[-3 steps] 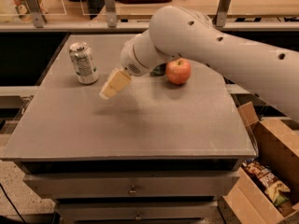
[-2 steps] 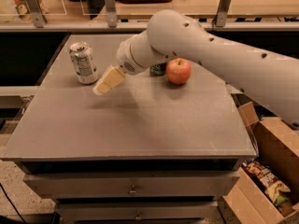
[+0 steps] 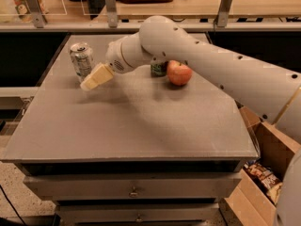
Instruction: Knock 7up can over
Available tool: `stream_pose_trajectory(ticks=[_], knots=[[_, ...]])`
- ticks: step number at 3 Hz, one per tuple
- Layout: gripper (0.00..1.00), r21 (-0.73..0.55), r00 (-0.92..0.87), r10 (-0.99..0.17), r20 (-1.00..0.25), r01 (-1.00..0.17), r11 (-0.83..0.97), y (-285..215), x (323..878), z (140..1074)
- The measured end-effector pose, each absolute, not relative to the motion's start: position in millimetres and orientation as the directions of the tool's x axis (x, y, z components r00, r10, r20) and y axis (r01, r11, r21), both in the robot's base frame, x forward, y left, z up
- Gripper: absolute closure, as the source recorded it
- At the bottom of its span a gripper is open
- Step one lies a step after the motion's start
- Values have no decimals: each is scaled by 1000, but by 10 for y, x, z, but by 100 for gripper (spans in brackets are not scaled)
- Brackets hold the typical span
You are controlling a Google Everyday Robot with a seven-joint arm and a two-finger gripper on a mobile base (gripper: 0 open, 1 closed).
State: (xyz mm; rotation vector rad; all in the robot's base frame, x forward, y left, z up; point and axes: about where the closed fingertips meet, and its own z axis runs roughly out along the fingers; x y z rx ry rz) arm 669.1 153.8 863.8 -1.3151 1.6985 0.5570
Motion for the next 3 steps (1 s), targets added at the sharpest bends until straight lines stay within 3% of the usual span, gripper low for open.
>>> stream_pose_trajectory(ticks=[2, 3], knots=[[0, -101, -41, -418, -908, -944, 313, 1930, 6796, 8684], [16, -89, -24, -373, -927, -955, 284, 2101, 6771, 8726]])
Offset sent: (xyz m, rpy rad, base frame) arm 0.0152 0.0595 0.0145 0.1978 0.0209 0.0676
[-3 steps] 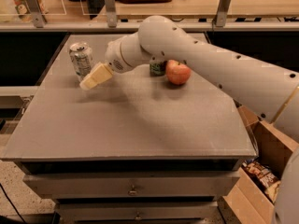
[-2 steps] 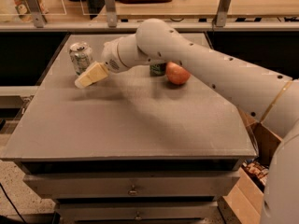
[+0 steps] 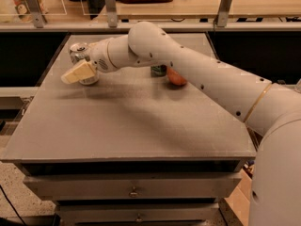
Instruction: Knock 7up can over
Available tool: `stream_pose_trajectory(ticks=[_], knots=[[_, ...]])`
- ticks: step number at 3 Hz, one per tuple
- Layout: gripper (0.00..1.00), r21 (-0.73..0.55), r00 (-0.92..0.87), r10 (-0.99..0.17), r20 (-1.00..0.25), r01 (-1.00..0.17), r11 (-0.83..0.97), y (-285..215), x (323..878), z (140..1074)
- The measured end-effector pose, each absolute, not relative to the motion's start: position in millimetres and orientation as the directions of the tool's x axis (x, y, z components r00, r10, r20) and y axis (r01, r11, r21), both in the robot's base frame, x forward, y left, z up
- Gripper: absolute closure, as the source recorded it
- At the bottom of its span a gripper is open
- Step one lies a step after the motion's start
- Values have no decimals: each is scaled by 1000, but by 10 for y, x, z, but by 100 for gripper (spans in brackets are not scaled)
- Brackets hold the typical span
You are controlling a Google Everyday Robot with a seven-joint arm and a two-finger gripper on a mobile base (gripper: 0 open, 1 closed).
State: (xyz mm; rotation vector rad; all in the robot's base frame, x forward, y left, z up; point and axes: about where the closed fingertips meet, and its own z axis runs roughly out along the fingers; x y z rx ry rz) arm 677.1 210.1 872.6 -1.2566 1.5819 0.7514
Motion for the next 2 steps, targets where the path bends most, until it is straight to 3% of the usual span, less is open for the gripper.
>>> stream_pose_trajectory(ticks=[2], knots=[[63, -74, -12, -335, -942, -967, 243, 2291, 6669, 8794]])
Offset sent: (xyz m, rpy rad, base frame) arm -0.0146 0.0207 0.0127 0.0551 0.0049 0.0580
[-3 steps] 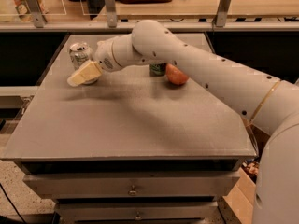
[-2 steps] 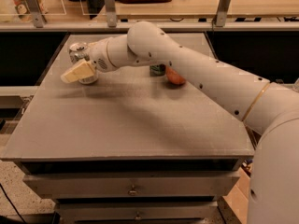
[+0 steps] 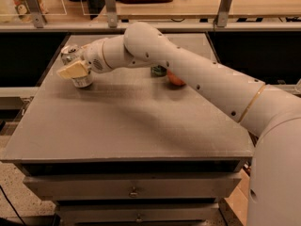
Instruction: Knock 7up can over
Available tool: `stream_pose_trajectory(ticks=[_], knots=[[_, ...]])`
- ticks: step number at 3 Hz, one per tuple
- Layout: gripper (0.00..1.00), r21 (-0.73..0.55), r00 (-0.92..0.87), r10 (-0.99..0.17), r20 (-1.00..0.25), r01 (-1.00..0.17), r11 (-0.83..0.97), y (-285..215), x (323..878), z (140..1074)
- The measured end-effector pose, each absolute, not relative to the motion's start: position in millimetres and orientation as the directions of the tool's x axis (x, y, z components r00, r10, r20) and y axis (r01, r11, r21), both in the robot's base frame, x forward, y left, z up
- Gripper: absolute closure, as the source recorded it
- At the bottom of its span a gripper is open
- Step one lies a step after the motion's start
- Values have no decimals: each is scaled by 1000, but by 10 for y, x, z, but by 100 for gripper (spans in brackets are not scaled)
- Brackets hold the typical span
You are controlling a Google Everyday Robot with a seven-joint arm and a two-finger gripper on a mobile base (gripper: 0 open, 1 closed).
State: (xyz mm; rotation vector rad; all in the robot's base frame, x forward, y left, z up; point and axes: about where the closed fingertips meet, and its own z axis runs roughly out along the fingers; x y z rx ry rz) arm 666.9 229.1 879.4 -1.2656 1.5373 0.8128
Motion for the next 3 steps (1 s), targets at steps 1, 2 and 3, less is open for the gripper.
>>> stream_pose_trajectory(ticks=[1, 2, 3], knots=[[87, -108, 6, -414, -910, -969, 222, 2324, 6569, 8840], [100, -199, 58, -585, -809, -963, 180, 2252, 6446, 8908], [100, -331, 139, -792, -594, -940, 83, 1966, 6362, 8941]])
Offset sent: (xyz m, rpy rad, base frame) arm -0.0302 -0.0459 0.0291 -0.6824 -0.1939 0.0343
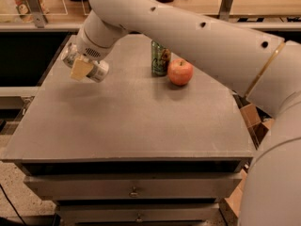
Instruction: Knock 7up can over
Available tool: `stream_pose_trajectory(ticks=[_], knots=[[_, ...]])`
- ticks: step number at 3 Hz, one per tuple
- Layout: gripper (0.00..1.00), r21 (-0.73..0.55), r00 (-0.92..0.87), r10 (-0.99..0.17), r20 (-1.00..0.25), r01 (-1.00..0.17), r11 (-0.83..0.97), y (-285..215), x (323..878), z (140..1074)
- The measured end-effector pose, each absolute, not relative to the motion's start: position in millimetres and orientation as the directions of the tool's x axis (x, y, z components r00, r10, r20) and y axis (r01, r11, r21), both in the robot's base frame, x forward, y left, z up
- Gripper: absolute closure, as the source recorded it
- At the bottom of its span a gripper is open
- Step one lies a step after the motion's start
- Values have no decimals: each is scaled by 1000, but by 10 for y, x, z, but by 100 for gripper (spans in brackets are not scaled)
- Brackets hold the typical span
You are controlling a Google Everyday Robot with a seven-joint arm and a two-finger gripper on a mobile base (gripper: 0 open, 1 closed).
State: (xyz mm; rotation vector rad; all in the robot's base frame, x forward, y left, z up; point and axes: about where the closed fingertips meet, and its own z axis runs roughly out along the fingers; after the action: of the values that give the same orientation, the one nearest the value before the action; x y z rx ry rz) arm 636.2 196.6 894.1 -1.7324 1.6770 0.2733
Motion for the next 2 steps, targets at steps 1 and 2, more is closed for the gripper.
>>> stream_pose_trajectory(ticks=[1, 2], knots=[[100, -380, 155, -926, -344, -925, -14, 1663, 6279, 8795], [100, -364, 149, -986, -81, -925, -110, 1196, 6162, 8627]])
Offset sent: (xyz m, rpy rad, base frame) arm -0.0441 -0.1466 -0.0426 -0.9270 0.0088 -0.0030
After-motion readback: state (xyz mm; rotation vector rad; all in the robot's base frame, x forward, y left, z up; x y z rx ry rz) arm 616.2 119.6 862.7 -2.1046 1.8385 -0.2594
